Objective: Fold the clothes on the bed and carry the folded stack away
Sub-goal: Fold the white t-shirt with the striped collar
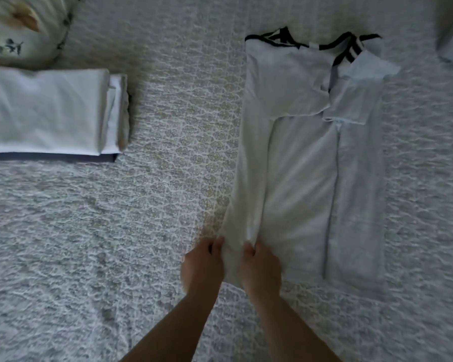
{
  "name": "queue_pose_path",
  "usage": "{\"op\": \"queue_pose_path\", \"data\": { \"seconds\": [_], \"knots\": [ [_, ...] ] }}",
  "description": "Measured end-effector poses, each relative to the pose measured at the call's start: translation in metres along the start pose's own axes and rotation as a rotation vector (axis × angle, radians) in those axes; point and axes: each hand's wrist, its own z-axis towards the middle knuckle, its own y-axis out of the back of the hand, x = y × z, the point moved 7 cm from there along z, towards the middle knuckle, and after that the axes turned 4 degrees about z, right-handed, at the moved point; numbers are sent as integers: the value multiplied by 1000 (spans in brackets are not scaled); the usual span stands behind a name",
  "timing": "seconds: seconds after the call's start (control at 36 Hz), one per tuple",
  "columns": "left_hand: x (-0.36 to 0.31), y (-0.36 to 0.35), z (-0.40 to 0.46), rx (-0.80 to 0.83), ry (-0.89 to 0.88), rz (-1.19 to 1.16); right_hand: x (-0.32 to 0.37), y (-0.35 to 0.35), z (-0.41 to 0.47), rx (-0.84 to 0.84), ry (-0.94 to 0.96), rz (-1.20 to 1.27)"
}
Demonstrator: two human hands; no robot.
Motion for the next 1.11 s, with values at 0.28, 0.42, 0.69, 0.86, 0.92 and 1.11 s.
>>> {"op": "queue_pose_path", "data": {
  "seconds": [0.28,0.42,0.69,0.86,0.92,1.11],
  "knots": [
    [-2,0,-4,38,-42,19,10,28,19,-114,118,122],
    [0,2,-9,-11,-58,87,8,35,16,-125,237,89],
    [-45,-31,-67,-76,-880,431,-72,95,-16,-574,261,-266],
    [-42,-34,-64,-9,-765,295,-98,119,3,-485,348,-277],
    [-47,-28,-67,-74,-762,269,-92,125,2,-467,474,-264],
    [-54,-40,-71,-95,-726,399,-94,115,-8,-328,663,-332]
  ]
}}
